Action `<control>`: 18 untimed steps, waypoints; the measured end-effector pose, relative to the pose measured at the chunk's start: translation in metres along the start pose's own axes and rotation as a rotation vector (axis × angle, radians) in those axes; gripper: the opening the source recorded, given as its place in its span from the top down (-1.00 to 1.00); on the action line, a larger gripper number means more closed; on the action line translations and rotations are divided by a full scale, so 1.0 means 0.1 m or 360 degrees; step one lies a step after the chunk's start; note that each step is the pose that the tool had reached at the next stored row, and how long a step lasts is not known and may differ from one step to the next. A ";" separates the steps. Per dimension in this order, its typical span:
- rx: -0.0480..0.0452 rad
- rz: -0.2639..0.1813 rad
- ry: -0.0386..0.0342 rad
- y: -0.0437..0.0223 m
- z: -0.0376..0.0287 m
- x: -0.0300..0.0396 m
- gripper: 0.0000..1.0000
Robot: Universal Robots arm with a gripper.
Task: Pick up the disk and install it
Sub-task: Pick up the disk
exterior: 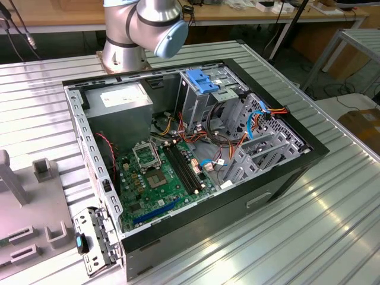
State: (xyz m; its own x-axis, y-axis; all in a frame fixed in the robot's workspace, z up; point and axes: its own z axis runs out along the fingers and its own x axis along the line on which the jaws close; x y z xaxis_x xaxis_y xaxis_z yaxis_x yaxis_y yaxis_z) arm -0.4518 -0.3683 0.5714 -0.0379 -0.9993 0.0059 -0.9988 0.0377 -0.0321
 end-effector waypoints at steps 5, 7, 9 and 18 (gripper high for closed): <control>0.0000 0.0000 0.0000 -0.299 0.009 -0.012 0.26; 0.0000 0.0000 0.0000 -0.379 0.012 -0.014 0.26; 0.0000 0.0000 0.0000 -0.573 0.018 -0.022 0.26; 0.0000 0.0000 0.0000 -1.139 0.036 -0.044 0.26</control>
State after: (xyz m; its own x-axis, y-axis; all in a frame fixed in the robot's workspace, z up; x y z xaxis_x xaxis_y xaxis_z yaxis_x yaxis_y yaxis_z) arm -0.3378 -0.3683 0.5714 -0.0379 -0.9993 0.0059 -0.9988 0.0377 -0.0320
